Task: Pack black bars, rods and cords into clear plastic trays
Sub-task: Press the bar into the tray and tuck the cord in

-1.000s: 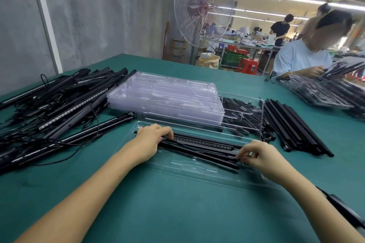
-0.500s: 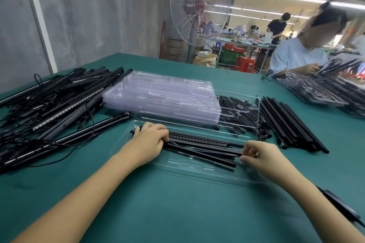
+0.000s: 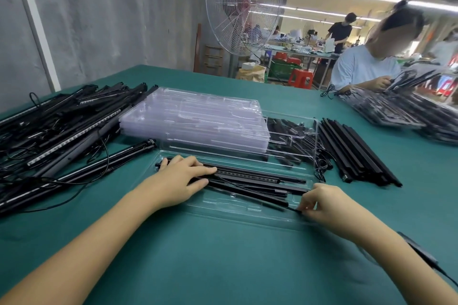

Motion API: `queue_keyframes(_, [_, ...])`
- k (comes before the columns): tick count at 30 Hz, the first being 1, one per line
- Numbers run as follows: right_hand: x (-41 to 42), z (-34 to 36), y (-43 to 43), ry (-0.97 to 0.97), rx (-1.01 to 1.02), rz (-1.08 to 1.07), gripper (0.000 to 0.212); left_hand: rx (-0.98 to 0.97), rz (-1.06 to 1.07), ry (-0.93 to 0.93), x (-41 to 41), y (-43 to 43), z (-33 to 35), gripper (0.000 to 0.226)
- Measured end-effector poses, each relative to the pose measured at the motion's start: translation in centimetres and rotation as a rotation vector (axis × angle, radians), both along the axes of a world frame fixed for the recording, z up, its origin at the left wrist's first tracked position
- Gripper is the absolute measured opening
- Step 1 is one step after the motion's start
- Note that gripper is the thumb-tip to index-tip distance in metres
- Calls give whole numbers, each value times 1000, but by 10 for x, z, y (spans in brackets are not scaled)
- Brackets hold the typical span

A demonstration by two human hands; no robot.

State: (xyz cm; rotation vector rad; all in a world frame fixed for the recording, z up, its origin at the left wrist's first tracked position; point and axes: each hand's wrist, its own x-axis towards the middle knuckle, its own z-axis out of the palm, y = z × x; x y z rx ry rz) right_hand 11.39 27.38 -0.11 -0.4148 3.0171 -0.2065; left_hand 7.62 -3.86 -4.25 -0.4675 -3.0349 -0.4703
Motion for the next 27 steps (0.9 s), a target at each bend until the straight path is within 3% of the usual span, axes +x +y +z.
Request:
queue_keyframes(4, [6, 8, 9, -16, -40, 3, 24, 14, -12, -15, 1, -6, -4, 36])
queue_keyframes(11, [7, 19, 12, 66, -144, -56, 16, 5, 11, -8, 1, -3, -4, 35])
queue_keyframes(14, [12, 30, 40, 58, -83, -148, 26, 15, 20, 2, 1, -3, -5, 34])
queue_keyframes(16, [19, 35, 66, -136, 54, -197, 50, 17, 16, 14, 1, -3, -7, 35])
queue_keyframes(18, [29, 33, 85, -432, 90, -259, 104, 27, 13, 27, 2, -5, -11, 36])
queue_keyframes(20, [42, 27, 87, -566, 140, -260, 137, 40, 10, 39, 3, -6, -14, 36])
queue_keyframes(21, [46, 21, 88, -545, 180, -238, 138, 46, 8, 45, 3, -7, -15, 36])
queue_keyframes(23, [45, 9, 91, -375, 248, -181, 118, 59, 6, 55, 4, -7, -16, 36])
queue_keyframes(25, [40, 6, 96, -250, 147, -177, 88, 68, 7, 63, 4, -7, -16, 36])
queue_keyframes(27, [39, 10, 101, -281, -44, -223, 66, 71, 7, 70, 4, -7, -15, 36])
